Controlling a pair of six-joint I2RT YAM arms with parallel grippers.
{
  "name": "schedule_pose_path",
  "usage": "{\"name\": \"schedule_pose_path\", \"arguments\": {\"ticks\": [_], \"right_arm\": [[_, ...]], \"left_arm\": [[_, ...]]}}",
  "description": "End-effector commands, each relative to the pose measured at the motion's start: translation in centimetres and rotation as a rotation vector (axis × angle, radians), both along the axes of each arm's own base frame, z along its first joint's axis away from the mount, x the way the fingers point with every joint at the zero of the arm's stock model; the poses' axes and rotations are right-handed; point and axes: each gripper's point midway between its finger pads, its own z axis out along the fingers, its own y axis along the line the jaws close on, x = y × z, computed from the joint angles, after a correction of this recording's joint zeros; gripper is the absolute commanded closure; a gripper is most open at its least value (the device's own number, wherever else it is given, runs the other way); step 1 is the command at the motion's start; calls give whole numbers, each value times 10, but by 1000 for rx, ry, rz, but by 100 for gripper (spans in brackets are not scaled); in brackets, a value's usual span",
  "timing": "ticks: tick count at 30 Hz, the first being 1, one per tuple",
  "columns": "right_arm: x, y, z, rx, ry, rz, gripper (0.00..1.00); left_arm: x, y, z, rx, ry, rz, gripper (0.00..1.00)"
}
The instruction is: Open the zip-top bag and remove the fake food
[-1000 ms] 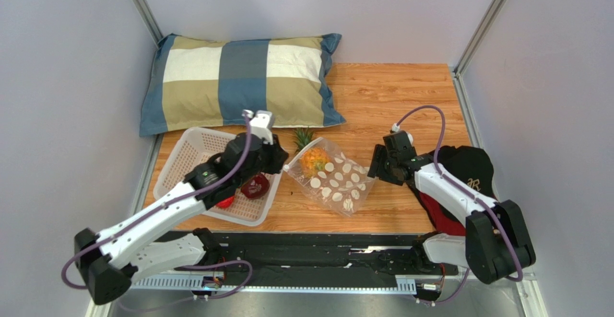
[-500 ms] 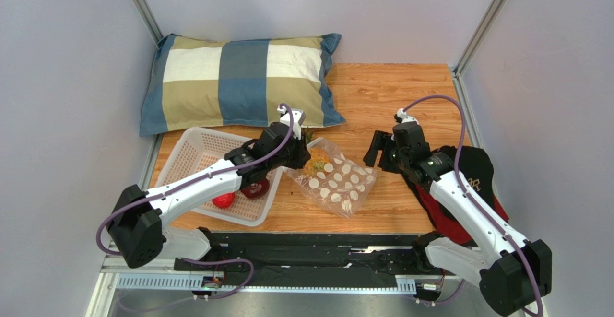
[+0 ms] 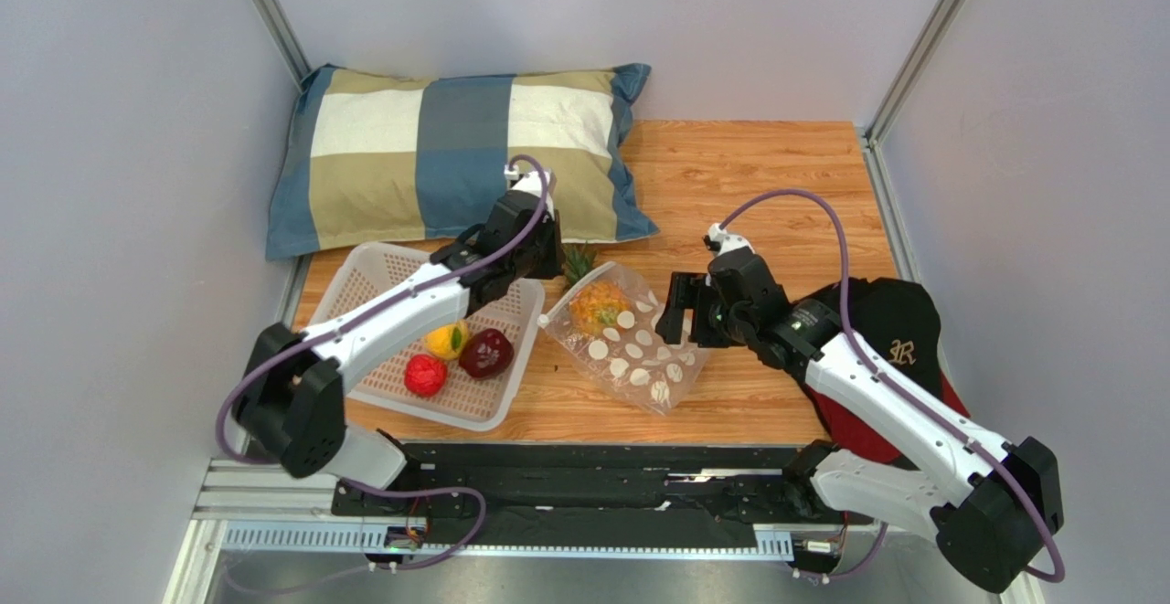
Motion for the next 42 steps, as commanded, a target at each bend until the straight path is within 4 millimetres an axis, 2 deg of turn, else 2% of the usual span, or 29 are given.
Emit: {"name": "schedule_pose_path", "arguments": {"ticks": [1,3,6,12,13,15,18,20,21,23,24,26,27,29,31,37,38,42], "right_arm": [[7,10,17,24,-47,-8,21],[8,8,16,16,-52,-15,21],[9,5,14,-6,-60,-18,21],[20,-8,12,-80,-82,-51,15],[24,-13,10,-77,-74,-67,14],[27,-15,8,-74,-62,-67,14],[31,-16,8,-75,-66,-62,13],[34,-13,6,-60,-66,-49,13],[34,-12,4,-57,-59,-49,13],[37,-11,-2,-42,-31,-47,14],[37,-10,-4,-36,-24,-49,16],[37,-8,-8,-23,-16,-45,17],[37,-7,-8,-13,-15,-45,17],[36,-6,-11,-7,-15,-40,17],[37,-6,-12,-6,-14,-40,17],[34,-8,-18,-16,-6,-41,17],[33,-8,-19,-17,-3,-42,17],[33,-7,-22,-13,0,-41,17]], "left_arm": [[3,-24,-37,35,125,-79,100],[0,-35,-51,33,169,-117,100],[-12,-46,-59,39,177,-161,100],[-54,-72,-77,-4,230,-243,100],[-68,-82,-80,-21,228,-281,100],[-81,-91,-72,-47,217,-306,100],[-89,-88,-63,-62,201,-288,99],[-84,-76,-53,-50,174,-260,90],[-80,-71,-50,-41,161,-239,81],[-76,-64,-43,-38,152,-222,68],[-74,-61,-41,-39,150,-216,54],[-73,-57,-38,-32,142,-197,38],[-72,-55,-39,-29,147,-183,21],[-71,-51,-42,-42,180,-127,14],[-71,-49,-44,-68,220,-80,1],[-65,-67,-52,-149,372,55,1],[-64,-70,-64,-150,420,94,1],[-61,-80,-82,-177,515,156,3]]}}
